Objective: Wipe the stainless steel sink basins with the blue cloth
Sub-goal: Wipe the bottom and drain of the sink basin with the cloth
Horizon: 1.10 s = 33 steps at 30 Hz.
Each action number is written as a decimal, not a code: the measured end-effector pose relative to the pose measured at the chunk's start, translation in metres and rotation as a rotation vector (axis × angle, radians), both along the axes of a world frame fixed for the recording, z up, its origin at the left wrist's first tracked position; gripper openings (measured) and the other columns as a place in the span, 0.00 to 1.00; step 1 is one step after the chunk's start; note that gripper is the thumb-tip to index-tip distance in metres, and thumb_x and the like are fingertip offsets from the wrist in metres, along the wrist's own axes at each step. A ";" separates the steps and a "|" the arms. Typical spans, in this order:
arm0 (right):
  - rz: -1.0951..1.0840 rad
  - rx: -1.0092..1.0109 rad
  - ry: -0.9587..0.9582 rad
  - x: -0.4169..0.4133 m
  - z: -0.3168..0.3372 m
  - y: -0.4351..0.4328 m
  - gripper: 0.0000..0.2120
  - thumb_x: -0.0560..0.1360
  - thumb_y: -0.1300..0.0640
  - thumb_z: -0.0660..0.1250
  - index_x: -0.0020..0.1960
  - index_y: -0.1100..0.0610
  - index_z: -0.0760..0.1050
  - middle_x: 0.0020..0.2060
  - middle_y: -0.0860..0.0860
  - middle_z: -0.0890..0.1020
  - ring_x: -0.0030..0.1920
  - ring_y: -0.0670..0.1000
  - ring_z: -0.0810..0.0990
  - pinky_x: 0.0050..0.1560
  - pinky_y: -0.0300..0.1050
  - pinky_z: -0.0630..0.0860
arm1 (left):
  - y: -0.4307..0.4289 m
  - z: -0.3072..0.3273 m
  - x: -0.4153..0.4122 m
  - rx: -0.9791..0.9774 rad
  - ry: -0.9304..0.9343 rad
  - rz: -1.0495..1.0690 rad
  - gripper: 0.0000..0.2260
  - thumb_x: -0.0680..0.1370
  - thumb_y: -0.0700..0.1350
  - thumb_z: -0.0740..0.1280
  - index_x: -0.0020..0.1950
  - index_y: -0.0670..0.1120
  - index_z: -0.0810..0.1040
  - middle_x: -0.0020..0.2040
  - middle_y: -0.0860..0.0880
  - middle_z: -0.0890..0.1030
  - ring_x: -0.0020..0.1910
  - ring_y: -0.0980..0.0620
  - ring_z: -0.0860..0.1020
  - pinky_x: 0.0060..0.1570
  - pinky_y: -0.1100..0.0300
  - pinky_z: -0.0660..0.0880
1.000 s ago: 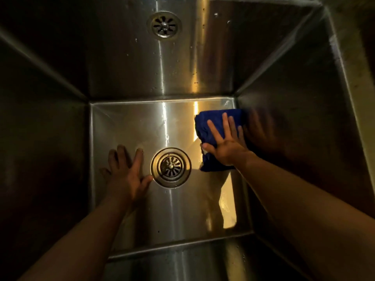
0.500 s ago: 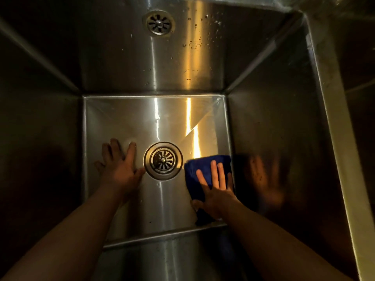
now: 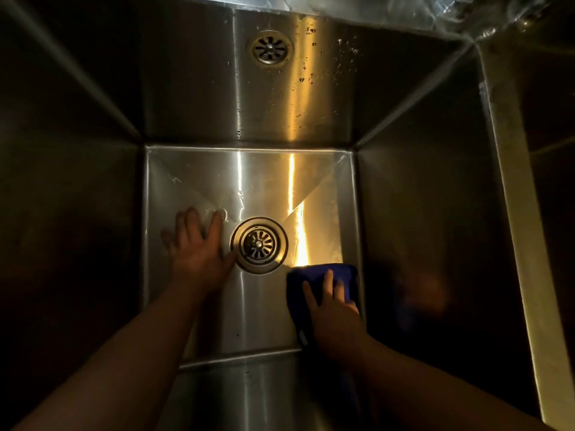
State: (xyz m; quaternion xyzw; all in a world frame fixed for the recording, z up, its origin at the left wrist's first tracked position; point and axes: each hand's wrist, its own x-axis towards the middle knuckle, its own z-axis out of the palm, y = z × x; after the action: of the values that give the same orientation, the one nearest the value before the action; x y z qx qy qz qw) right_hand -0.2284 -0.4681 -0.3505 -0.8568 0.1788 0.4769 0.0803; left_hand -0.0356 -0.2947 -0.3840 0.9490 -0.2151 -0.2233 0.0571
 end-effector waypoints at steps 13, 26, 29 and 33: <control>-0.834 -0.089 -0.234 0.036 -0.004 -0.007 0.26 0.74 0.61 0.63 0.68 0.52 0.57 0.57 0.60 0.77 0.55 0.63 0.79 0.45 0.47 0.70 | -0.013 0.028 -0.037 -0.260 0.028 -0.009 0.31 0.75 0.51 0.66 0.76 0.49 0.59 0.75 0.38 0.59 0.73 0.38 0.58 0.69 0.45 0.61; -1.027 0.872 -0.558 0.157 0.038 0.082 0.17 0.71 0.70 0.65 0.54 0.53 0.73 0.46 0.55 0.78 0.41 0.51 0.78 0.42 0.41 0.76 | 0.023 0.057 -0.020 -0.402 -0.168 0.319 0.26 0.77 0.50 0.53 0.71 0.37 0.67 0.70 0.33 0.66 0.67 0.33 0.66 0.66 0.40 0.64; -0.915 0.754 -0.545 0.170 0.028 0.077 0.29 0.74 0.65 0.64 0.72 0.49 0.62 0.61 0.60 0.75 0.54 0.57 0.78 0.54 0.51 0.79 | 0.024 0.056 -0.018 -0.347 -0.200 0.265 0.26 0.78 0.51 0.55 0.72 0.39 0.65 0.72 0.34 0.64 0.69 0.34 0.64 0.67 0.40 0.62; -0.724 0.369 -0.603 0.164 0.019 0.051 0.33 0.76 0.58 0.64 0.77 0.48 0.52 0.68 0.57 0.65 0.61 0.59 0.75 0.59 0.51 0.76 | 0.020 0.027 -0.025 -0.221 -0.146 0.215 0.29 0.77 0.48 0.65 0.75 0.41 0.61 0.74 0.33 0.60 0.72 0.32 0.60 0.68 0.36 0.60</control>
State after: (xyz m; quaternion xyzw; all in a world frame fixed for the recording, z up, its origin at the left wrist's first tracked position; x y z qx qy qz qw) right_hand -0.0644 -0.4168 -0.3315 -0.8110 0.3462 0.1734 0.4386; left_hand -0.0606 -0.2747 -0.3567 0.9682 -0.1392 -0.1215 0.1687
